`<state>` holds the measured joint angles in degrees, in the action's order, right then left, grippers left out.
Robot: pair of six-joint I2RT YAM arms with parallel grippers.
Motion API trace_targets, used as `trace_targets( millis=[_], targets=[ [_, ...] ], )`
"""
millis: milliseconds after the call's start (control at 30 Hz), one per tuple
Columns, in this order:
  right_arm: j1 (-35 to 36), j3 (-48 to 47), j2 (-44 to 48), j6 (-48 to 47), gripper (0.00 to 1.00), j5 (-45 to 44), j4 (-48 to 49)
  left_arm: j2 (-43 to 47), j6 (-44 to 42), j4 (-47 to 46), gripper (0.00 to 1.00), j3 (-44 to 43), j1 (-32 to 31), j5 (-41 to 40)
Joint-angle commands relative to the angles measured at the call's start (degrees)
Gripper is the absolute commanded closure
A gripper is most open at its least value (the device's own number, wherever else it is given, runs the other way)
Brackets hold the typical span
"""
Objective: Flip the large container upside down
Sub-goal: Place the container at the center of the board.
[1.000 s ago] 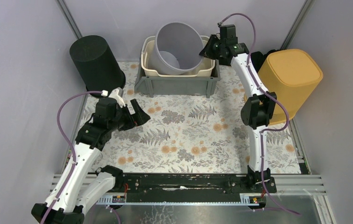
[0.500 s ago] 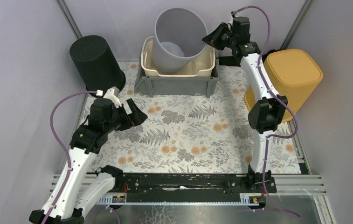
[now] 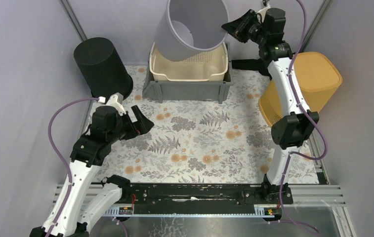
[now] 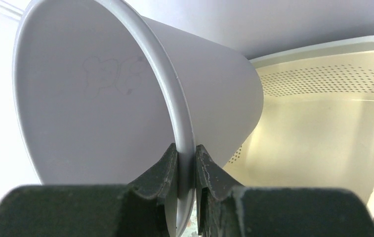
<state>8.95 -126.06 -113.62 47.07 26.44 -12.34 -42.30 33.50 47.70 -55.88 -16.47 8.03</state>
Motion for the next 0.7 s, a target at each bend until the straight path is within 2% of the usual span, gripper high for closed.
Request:
trace_targets(
  millis=[0,200,300,500,667],
  targets=[
    [-0.9,0.0,8.8,3.8,1.0,6.6,8.8,1.3,-0.9,1.6,0.0,-3.1,-0.2,-1.7],
    [-1.1,3.5,15.3,2.7,1.0,14.1,5.1,2.1,-0.5,3.4,0.0,-4.8,-0.2,-2.5],
    [-1.1,6.0,20.2,-1.8,1.0,15.8,-0.8,2.7,-0.3,4.5,0.0,-5.9,-0.2,-3.0],
    [-1.1,14.5,31.0,-9.9,1.0,16.1,-10.9,3.7,0.1,6.4,0.0,-7.7,-0.3,-2.9],
    [-1.1,19.8,38.3,-15.9,1.0,12.9,-20.3,3.9,0.3,7.5,0.0,-9.0,-0.2,-1.4]
  ],
)
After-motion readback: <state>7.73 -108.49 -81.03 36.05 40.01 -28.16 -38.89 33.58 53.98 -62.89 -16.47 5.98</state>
